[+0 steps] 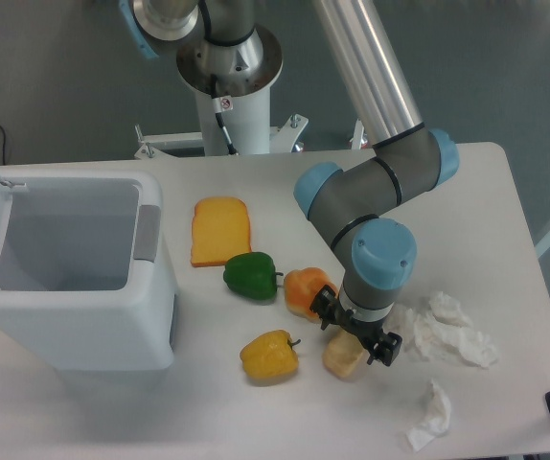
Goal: Pick up the square bread
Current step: 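Close the gripper fingers around the bread roll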
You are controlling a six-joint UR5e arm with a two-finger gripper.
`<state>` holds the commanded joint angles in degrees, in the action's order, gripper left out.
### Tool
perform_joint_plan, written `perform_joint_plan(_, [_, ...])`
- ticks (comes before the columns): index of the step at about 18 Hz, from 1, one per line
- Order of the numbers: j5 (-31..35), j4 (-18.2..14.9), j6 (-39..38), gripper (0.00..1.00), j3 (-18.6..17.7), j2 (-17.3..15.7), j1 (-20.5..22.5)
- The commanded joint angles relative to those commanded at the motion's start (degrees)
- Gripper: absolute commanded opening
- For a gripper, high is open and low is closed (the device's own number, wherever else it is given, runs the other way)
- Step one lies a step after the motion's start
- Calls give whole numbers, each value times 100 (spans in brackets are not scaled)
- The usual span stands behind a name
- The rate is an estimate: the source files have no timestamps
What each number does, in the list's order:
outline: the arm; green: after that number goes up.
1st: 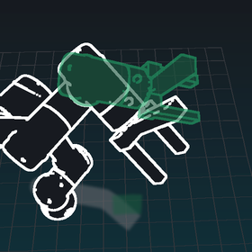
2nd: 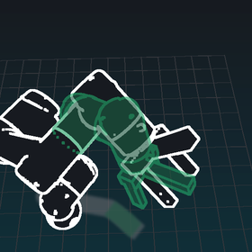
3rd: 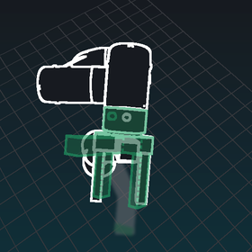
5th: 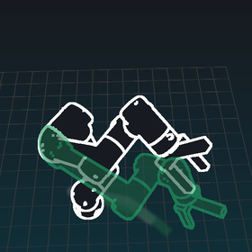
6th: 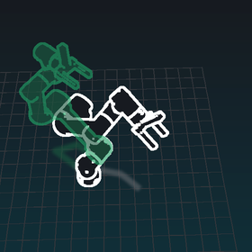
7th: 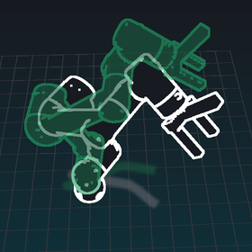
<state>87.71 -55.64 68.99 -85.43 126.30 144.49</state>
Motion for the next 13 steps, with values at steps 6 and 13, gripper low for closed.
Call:
perform_joint_plan(6, [89,0,-9,100,0,26,-44])
perform_joint_plan(13, [176,-9,-26,84,-18,26,-132])
